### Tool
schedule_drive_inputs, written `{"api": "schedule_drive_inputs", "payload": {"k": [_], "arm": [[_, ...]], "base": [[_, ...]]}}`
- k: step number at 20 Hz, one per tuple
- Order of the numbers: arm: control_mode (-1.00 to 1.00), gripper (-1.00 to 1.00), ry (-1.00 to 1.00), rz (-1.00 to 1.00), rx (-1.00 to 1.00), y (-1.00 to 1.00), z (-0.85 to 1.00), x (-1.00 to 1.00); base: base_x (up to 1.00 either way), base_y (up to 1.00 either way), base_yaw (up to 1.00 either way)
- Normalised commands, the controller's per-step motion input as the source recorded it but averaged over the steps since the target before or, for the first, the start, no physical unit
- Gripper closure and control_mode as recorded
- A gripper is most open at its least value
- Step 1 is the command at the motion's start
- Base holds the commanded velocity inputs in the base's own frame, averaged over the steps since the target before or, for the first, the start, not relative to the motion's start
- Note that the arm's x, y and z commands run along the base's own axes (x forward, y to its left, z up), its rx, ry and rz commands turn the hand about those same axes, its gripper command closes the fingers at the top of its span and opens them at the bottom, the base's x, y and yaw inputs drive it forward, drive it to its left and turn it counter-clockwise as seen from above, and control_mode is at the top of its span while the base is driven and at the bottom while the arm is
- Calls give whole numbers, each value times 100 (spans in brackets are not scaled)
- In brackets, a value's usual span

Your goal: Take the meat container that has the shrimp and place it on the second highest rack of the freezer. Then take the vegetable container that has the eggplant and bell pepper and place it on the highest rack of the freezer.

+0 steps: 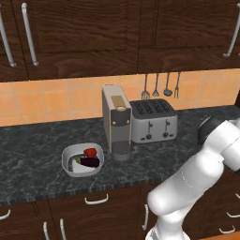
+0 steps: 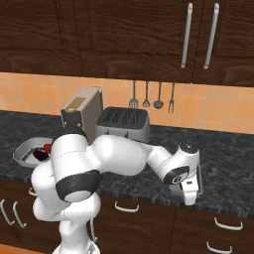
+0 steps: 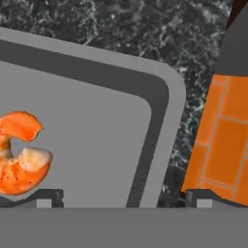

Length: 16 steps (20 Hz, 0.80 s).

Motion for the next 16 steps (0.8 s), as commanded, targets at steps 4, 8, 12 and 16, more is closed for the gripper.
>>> {"api": "schedule_drive_inputs", "payload": {"k": [4, 8, 12, 16], "arm": [[-100, -100, 3, -2, 0, -15, -40, 25], [-100, 100, 0, -3, 0, -9, -31, 0], [-100, 100, 0, -7, 0, -7, -22, 0], [-100, 100, 0, -14, 0, -1, -10, 3]], "base": [[0, 0, 0], [0, 0, 0], [0, 0, 0], [0, 0, 0]]}}
